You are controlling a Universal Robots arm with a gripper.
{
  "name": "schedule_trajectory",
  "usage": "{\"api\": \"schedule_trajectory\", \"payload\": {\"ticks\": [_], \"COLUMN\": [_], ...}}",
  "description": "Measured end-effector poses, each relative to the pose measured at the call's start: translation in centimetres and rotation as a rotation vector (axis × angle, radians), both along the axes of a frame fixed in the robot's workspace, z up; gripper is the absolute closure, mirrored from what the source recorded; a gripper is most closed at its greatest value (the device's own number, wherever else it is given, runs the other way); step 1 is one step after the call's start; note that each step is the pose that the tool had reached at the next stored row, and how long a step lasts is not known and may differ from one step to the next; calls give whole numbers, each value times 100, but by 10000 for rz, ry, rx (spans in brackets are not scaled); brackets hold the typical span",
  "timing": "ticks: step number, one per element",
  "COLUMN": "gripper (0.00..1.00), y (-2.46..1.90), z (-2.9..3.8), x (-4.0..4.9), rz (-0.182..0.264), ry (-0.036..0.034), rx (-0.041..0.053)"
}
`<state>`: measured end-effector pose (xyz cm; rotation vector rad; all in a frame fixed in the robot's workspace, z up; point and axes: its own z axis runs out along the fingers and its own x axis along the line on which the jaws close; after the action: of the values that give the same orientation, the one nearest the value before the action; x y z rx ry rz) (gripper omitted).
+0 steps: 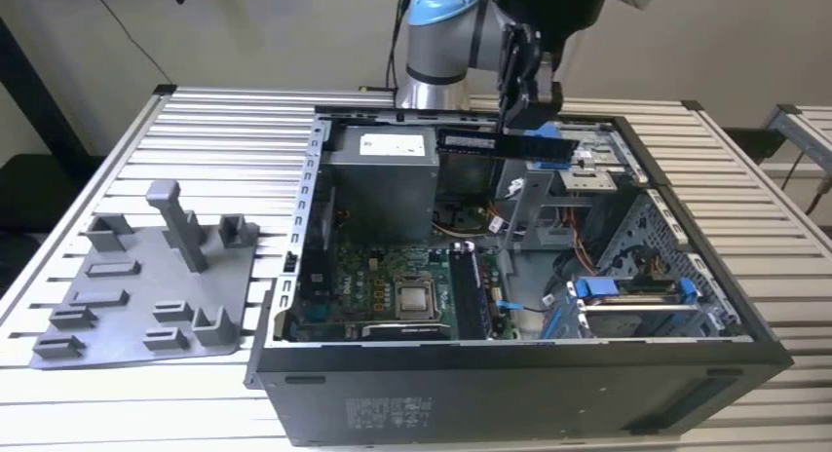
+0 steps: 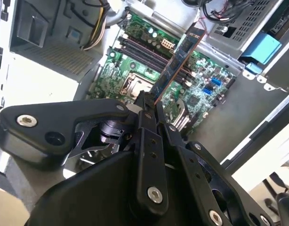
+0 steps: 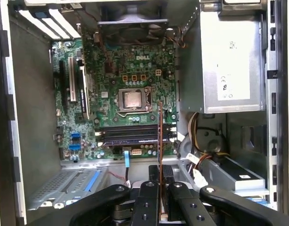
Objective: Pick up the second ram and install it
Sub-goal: 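Insert the second ram into the second slot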
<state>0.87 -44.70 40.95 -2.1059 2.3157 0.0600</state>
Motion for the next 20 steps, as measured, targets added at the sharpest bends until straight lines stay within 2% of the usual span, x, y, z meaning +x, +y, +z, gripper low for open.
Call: {"api": "schedule_trajectory", "payload": {"ticks": [13,20], "gripper": [86,86], "y": [-1,-1], "z": [-1,-2], "x": [0,0], "rz": [-1558,-2546], "ry": [0,0], "rx": [0,0]}}
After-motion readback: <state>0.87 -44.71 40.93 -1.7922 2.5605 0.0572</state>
